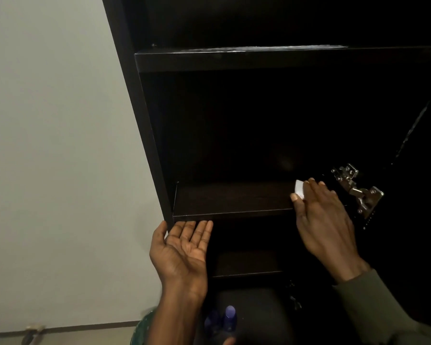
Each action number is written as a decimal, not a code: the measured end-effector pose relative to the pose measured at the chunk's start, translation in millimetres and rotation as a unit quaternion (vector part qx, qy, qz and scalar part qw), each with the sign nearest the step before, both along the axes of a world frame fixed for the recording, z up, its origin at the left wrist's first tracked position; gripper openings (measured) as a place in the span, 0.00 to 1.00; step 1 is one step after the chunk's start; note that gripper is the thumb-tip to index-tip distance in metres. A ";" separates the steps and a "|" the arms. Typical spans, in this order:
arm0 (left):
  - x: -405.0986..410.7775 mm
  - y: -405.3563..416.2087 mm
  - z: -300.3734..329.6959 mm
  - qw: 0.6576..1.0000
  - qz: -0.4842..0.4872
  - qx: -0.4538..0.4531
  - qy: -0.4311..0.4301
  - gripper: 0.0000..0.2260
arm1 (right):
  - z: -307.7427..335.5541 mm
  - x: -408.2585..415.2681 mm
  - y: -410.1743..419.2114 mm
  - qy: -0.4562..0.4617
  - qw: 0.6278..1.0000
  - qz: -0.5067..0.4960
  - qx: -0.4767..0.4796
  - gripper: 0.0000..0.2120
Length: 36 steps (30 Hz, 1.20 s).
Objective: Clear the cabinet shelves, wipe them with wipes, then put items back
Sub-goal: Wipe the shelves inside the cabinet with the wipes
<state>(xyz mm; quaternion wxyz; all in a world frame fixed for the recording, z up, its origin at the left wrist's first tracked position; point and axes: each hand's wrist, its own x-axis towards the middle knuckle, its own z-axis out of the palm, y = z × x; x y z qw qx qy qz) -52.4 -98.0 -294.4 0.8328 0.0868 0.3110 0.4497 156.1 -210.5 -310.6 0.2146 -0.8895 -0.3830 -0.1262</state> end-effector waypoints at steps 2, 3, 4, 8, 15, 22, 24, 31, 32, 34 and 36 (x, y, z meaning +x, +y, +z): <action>-0.5 -0.4 0.4 1.000 -0.002 -0.004 0.006 0.29 | 3.9 -17.3 18.5 -0.005 0.999 0.025 -0.023 0.29; -0.5 -0.4 1.0 1.000 -0.003 -0.003 0.006 0.29 | 4.7 -28.6 30.7 -0.013 0.998 0.049 -0.029 0.29; -0.4 -0.2 1.3 1.000 -0.003 -0.002 0.008 0.29 | 6.0 -41.6 44.0 -0.018 0.996 0.078 -0.032 0.29; -0.2 -0.7 2.3 1.000 0.001 0.008 0.021 0.28 | 9.9 -98.3 94.4 -0.009 0.976 0.217 -0.028 0.26; -3.9 -0.1 2.9 0.999 -0.021 0.018 0.019 0.26 | 30.7 -102.9 102.9 0.125 0.897 0.423 0.030 0.14; -2.8 -0.5 4.1 1.000 -0.009 -0.006 0.012 0.29 | 43.7 -84.6 129.6 0.002 0.952 0.255 0.169 0.15; -3.0 -0.4 5.1 1.000 -0.010 -0.007 0.015 0.29 | 31.4 -91.5 138.8 -0.021 0.957 0.265 0.119 0.16; -4.8 -1.6 4.6 1.000 -0.007 0.011 0.016 0.24 | 10.6 -123.5 134.0 -0.020 0.952 0.303 0.026 0.20; -5.1 -1.4 5.4 1.000 -0.005 0.007 0.010 0.24 | 11.0 -122.5 125.6 -0.020 0.946 0.323 0.023 0.19; -5.2 -0.5 5.7 1.000 -0.005 0.002 -0.001 0.22 | 12.8 -121.0 103.2 0.025 0.922 0.384 0.035 0.18; -5.4 -0.3 6.1 1.000 -0.004 -0.009 -0.011 0.21 | 18.4 -120.8 78.9 0.107 0.891 0.439 0.047 0.16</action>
